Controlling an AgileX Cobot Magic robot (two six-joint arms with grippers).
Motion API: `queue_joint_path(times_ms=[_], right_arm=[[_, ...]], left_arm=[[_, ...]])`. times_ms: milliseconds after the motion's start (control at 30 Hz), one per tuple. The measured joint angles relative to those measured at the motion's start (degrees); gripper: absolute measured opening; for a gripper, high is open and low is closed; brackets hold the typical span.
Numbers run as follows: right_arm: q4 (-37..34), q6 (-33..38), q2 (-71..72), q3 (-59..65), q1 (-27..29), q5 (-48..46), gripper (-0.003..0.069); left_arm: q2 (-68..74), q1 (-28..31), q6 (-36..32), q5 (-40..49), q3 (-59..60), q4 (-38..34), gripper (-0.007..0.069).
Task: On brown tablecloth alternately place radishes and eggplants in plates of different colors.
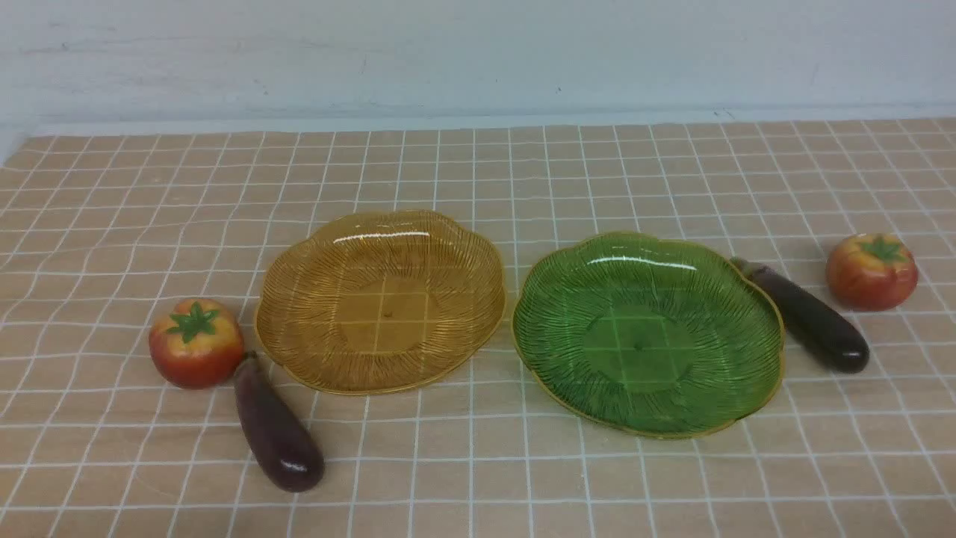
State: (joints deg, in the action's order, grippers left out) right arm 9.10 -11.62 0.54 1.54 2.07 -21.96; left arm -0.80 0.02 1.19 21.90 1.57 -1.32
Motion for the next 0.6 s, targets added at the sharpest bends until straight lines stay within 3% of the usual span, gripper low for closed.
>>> queue_joint_path(times_ms=[600], right_arm=[[0.0, 0.0, 0.0, 0.0, 0.0, 0.0, -0.0015]], left_arm=[[0.0, 0.0, -0.7, 0.0, 0.0, 1.7, -0.0004]])
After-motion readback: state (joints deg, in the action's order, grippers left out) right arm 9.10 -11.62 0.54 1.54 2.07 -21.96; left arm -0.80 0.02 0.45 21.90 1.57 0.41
